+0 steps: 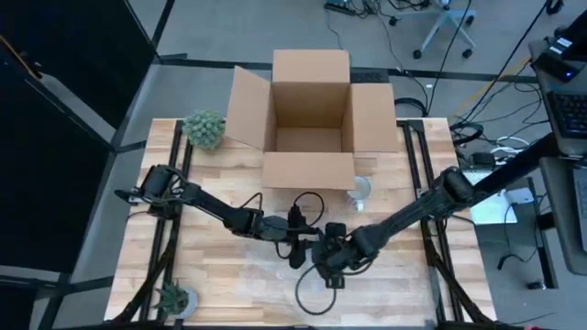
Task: Wrap mug
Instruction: Wrap the orange mug with the bubble wrap
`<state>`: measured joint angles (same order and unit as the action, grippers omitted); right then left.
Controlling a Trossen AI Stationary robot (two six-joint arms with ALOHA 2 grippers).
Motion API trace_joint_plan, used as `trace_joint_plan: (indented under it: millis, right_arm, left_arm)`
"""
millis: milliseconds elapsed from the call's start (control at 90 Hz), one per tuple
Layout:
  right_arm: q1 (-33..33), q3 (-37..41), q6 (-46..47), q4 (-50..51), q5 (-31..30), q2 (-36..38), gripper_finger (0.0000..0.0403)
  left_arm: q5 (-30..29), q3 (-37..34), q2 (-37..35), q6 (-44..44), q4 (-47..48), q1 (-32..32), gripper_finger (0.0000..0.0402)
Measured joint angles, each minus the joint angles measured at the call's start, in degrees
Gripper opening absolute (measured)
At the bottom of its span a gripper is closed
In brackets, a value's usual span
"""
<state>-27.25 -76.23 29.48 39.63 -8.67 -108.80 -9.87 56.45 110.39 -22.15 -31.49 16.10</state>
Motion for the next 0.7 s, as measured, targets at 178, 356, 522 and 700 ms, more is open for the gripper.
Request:
trace_joint_plan:
  millis: [178, 356, 522, 700]
  right_arm:
    - [0.77, -0.09, -2.20, 0.48, 1.60, -1.65, 0.0212]
    - [0.65, -3.31, -3.58, 4.57, 3.83, 0.95, 0.0212]
    - [-0.30, -6.98, -4.26, 6.65, 4.23, 7.57, 0.0212]
    - [-0.71, -7.53, -2.77, 8.88, 2.98, 15.34, 0.0212]
  left_arm:
    - [0.00, -0.02, 0.00, 0.02, 0.02, 0.00, 0.0150]
    - [0.04, -0.08, 0.00, 0.02, 0.25, 0.04, 0.0150]
    - [0.09, -0.11, 0.00, 0.04, 0.33, 0.04, 0.0150]
    - [0.15, -0.11, 0.00, 0.05, 0.33, 0.04, 0.0150]
